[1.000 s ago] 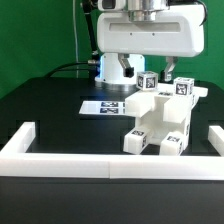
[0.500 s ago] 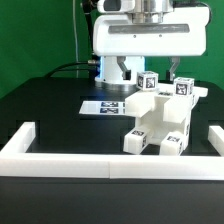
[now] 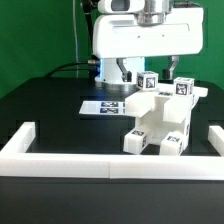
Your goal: Assemble chair
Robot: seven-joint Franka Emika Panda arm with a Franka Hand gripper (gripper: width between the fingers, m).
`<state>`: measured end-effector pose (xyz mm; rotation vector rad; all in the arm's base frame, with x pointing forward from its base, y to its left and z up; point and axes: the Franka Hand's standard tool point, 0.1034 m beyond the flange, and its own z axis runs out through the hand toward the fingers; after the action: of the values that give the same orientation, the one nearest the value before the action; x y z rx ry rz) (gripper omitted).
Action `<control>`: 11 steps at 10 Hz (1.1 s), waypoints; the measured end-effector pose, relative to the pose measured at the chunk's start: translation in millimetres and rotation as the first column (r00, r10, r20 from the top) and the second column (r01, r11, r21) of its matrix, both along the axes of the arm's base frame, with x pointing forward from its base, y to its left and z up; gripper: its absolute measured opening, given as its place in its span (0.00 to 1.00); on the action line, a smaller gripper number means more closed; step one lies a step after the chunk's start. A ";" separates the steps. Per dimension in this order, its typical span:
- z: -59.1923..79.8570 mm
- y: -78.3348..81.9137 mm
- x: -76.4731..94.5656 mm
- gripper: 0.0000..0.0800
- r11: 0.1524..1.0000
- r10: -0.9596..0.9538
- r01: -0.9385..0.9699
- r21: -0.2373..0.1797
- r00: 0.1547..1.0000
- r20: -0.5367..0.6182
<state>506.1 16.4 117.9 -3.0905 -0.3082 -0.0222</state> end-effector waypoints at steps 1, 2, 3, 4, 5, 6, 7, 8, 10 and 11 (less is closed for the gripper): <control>0.0 0.0 0.0 0.80 1.000 0.000 0.000 0.000 1.000 0.000; 0.0 0.0 0.0 0.58 1.000 0.000 0.000 0.000 1.000 0.000; 0.0 -0.1 0.0 0.36 1.000 -0.001 0.001 0.000 1.000 0.000; 0.0 -0.1 0.0 0.36 1.000 -0.001 0.001 0.000 1.000 0.000; 0.0 -0.1 0.0 0.36 1.000 -0.022 0.022 0.000 1.000 -0.001; -0.2 0.2 0.2 0.36 0.997 -0.072 0.072 0.003 0.997 -0.002; -0.2 0.4 0.9 0.36 0.973 -0.229 0.229 0.007 0.973 -0.009; -0.1 0.6 1.0 0.36 0.955 -0.298 0.298 0.007 0.955 -0.012; -0.1 0.7 1.1 0.36 0.876 -0.483 0.483 0.009 0.875 -0.021; -0.1 0.8 1.1 0.36 0.835 -0.550 0.551 0.008 0.835 -0.025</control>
Offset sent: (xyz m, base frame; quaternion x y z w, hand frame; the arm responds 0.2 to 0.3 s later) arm 0.0000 0.0000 0.0000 0.0000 0.0000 0.0000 1.0000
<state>507.2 17.2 117.8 -3.0376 0.5915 -0.0060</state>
